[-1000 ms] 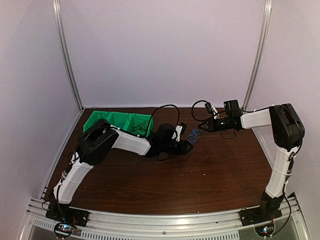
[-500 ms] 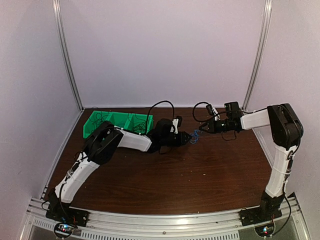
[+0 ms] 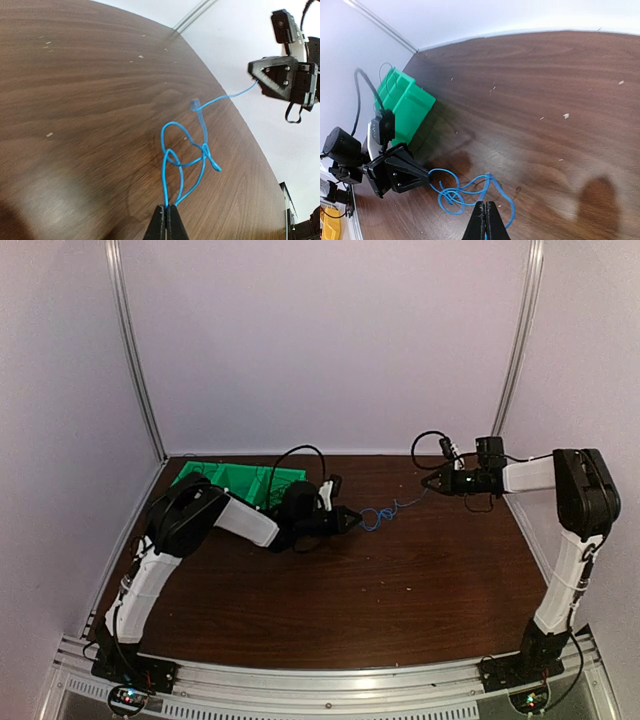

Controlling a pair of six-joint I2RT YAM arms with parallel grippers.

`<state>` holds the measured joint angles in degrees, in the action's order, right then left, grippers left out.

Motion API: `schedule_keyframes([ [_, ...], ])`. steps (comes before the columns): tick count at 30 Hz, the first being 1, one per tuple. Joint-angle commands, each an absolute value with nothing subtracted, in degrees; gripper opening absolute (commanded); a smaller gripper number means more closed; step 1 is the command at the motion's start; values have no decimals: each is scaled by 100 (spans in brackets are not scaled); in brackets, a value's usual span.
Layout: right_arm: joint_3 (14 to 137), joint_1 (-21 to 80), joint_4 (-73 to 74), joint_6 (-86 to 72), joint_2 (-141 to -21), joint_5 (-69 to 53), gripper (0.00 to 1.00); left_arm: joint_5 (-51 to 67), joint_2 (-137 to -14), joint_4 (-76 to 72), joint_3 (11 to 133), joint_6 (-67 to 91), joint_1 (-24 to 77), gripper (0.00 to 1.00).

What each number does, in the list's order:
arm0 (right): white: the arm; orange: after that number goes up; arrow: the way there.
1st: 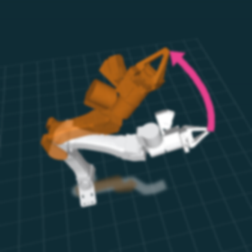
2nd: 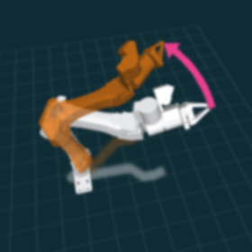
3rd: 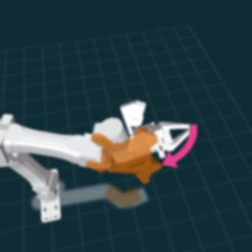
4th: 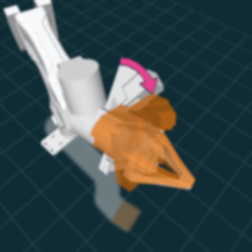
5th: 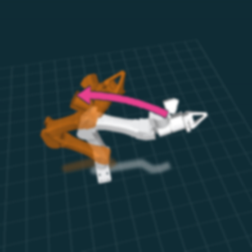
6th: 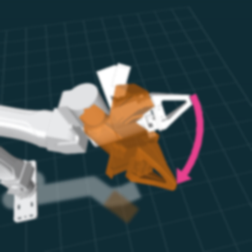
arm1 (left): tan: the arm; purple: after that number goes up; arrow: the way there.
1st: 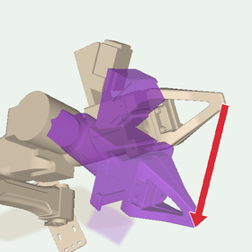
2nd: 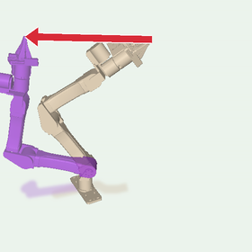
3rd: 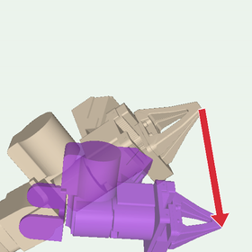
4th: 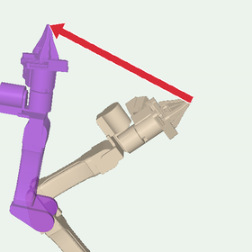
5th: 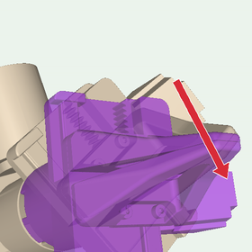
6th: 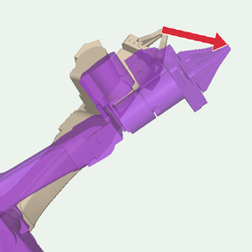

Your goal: Untangle the cables

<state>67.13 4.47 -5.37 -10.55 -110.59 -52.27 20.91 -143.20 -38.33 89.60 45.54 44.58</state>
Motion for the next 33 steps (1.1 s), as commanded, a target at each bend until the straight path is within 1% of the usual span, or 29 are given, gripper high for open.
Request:
schedule_keyframes([
  [1, 6822, -320, -625, -1096, -10388, -5397, 0, 2057, -13311, -4231, 7944, 4391, 4166, 0],
  [4, 6796, -711, -691, -1158, -10189, -5469, 0, 2229, -12882, -4014, 7566, 4164, 4115, 0],
  [7, 6746, -916, -689, -1146, -10032, -5376, 0, 2139, -12477, -3680, 7275, 3910, 4112, 0],
  [11, 6585, -1123, -617, -1039, -9837, -5005, 0, 1721, -11713, -3391, 6792, 3604, 4105, 0],
  [16, 6343, -1167, -580, -919, -9714, -4472, 0, 1583, -11087, -3070, 6578, 3251, 4104, 0],
  [20, 6305, -1207, -472, -869, -9708, -4060, 0, 1027, -10398, -2830, 6306, 2895, 4104, 0],
  [23, 6300, -1236, -410, -781, -9725, -3849, 0, 636, -9903, -2357, 6289, 2506, 4089, 0],
  [28, 6312, -1248, -328, -745, -9863, -3936, 0, 456, -9199, -1833, 6194, 2213, 3936, 0],
  [33, 6293, -1240, -306, -674, -9914, -4148, 0, 498, -8860, -1240, 6283, 1907, 3859, 0],
])
